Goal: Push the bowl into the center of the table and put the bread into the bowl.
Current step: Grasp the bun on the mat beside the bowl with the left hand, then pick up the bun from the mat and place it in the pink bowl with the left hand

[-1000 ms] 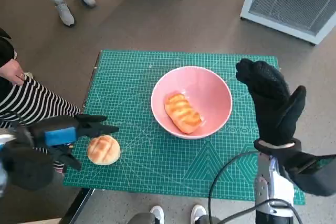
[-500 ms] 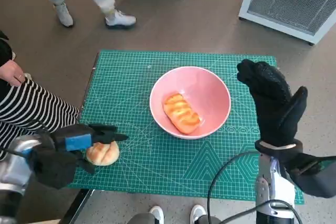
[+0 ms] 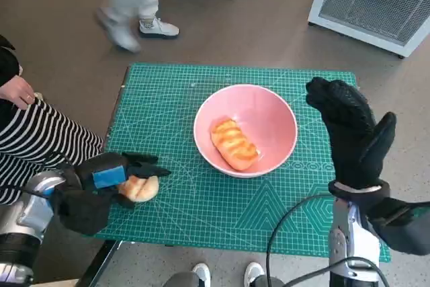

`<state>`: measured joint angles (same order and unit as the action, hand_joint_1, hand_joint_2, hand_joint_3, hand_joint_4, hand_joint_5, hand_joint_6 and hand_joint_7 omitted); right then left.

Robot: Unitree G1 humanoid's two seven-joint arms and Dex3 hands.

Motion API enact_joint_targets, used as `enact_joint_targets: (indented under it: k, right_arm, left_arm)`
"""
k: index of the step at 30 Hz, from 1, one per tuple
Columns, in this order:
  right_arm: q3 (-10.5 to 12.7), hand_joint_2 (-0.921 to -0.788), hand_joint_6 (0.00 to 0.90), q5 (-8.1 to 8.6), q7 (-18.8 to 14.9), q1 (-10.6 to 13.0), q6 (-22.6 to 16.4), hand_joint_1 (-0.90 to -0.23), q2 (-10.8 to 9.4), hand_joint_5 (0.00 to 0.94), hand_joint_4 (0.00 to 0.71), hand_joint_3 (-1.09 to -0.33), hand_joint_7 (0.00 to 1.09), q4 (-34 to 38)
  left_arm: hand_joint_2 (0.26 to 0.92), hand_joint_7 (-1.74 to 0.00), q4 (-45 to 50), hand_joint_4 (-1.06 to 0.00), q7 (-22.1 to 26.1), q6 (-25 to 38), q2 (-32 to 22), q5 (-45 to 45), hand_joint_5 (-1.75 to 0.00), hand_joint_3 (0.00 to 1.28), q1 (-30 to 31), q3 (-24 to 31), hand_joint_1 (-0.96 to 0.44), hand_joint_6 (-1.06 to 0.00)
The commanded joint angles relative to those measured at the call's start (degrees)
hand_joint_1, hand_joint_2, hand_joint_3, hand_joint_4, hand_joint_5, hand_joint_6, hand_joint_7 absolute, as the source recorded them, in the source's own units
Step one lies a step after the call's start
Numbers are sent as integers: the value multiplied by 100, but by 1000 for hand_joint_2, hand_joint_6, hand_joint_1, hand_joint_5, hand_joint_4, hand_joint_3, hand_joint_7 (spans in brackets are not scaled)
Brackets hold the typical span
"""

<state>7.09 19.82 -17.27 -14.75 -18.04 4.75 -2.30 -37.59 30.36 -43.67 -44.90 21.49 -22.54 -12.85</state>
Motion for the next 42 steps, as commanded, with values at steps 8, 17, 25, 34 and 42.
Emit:
enact_joint_targets:
  k: [8,17,25,34,42]
  right_arm:
    - [35,-921,42,-155,67,116,-12,-675,36,1,155,-639,470,60]
    - [51,-921,45,-144,19,98,-92,-670,24,0,154,-641,472,145]
    - [69,-921,45,-147,-11,39,-232,-670,32,0,154,-645,472,290]
    - [47,-921,46,-71,-72,31,-333,-674,-15,2,157,-646,472,393]
    - [11,-921,45,-93,-67,84,-347,-670,-47,1,156,-649,472,369]
  left_arm:
    - [919,-1055,489,-709,557,-170,-243,-842,-1217,55,-187,222,3,-651]
    - [913,-1057,1170,-689,782,-190,-111,-2011,-1236,67,-576,785,2,-668]
    - [917,-1087,1873,-686,528,368,317,-2211,-1199,52,-1210,1004,2,-678]
    - [911,-1134,2254,-707,172,798,1108,-1784,-1115,45,-2021,739,2,-694]
    - [905,-1134,2090,-735,190,1107,1752,-1315,-1059,35,-2713,257,3,-716]
